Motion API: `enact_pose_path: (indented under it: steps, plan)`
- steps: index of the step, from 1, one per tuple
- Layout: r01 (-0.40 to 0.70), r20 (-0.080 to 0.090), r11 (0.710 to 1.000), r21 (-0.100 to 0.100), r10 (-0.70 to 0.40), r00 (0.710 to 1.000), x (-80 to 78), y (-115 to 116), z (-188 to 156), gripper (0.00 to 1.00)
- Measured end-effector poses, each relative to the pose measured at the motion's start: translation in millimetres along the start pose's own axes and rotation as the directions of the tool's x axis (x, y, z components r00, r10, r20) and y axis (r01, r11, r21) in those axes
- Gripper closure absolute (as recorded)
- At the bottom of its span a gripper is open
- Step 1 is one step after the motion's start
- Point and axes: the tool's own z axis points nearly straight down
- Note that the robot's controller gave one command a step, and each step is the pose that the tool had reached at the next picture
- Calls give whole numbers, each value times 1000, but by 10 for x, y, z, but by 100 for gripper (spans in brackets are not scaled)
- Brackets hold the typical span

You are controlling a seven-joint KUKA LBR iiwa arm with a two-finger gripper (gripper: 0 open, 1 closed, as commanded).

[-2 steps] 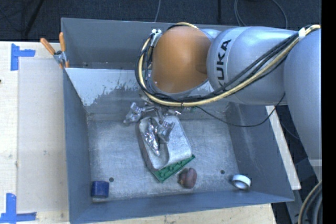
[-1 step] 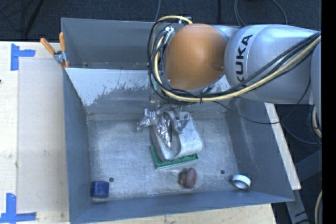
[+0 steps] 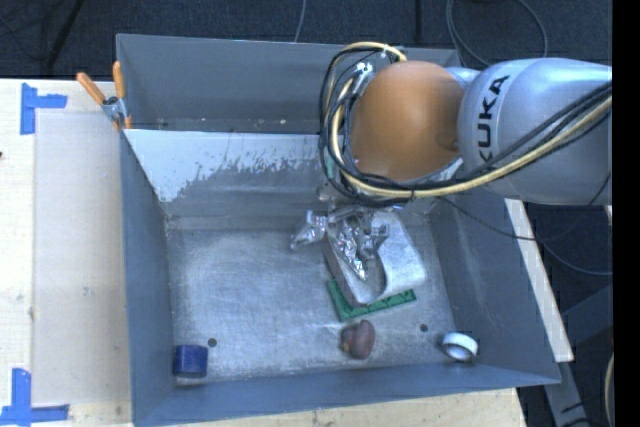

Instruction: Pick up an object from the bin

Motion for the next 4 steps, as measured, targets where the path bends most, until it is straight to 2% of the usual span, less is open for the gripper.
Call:
enact_pose_path:
  steps: [1,2,3,4]
  plan:
    - [53,3,999,-11,-53,999,601,-202,285,0]
    - [53,-2,999,4,-53,999,640,-230,288,100]
    - [47,-5,999,-12,-47,999,613,-253,-210,100]
    - [40,-5,999,-14,-40,999,584,-265,-574,100]
